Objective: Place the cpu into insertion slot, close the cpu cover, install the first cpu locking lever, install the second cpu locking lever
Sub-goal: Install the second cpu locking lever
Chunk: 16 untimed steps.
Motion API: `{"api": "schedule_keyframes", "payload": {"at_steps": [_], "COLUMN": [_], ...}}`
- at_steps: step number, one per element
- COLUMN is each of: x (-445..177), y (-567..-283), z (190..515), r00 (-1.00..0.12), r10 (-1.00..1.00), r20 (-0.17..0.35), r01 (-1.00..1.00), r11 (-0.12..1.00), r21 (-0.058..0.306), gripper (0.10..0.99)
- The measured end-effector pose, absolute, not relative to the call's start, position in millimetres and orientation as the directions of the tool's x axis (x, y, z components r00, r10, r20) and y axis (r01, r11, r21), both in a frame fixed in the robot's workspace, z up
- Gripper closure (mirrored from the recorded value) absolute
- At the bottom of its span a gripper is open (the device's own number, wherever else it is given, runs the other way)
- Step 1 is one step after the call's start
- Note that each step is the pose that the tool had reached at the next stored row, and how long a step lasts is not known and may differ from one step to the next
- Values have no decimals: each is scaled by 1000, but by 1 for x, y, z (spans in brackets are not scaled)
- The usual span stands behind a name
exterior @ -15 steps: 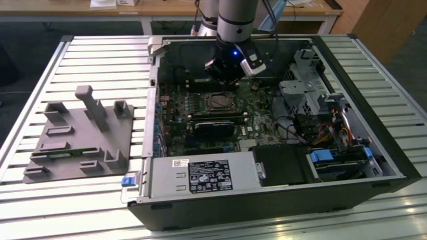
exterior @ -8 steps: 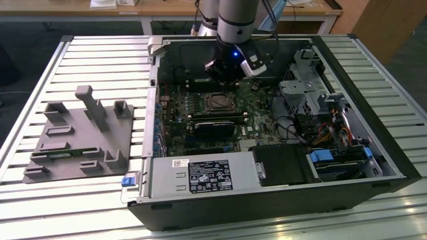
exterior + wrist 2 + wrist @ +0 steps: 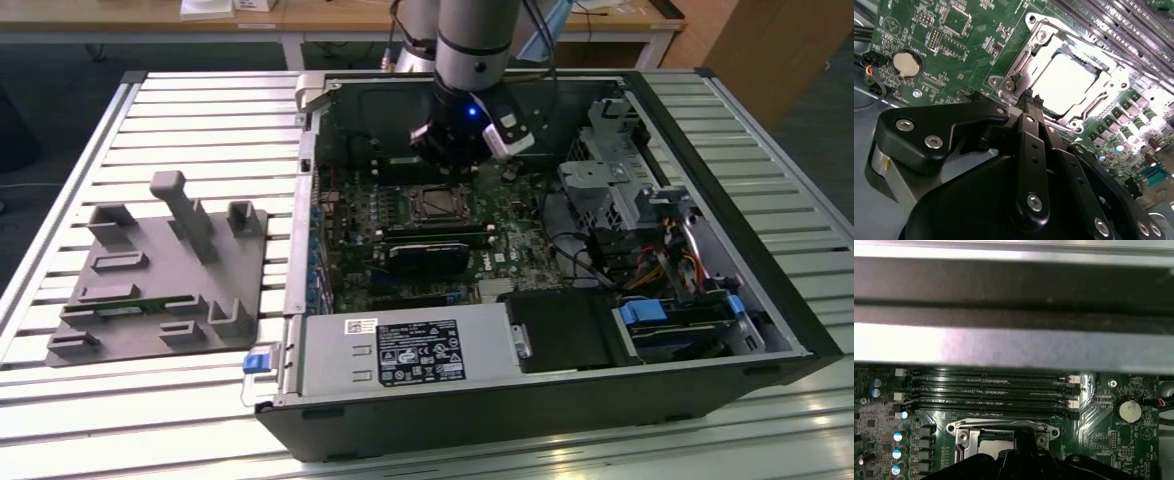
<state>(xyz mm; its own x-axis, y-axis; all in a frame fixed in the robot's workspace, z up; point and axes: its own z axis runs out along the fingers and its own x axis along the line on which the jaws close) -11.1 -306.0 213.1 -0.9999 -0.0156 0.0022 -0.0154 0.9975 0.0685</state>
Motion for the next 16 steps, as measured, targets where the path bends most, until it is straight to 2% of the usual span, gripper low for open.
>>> {"api": "schedule_keyframes", "payload": {"at_steps": [16], "x": [-11], "y": [-311], "z": [229], "r00": [-1000], "r10": [-16], "r20": [3], "r01": [-15], "r11": [998], "r21": [69], "gripper": [980]}}
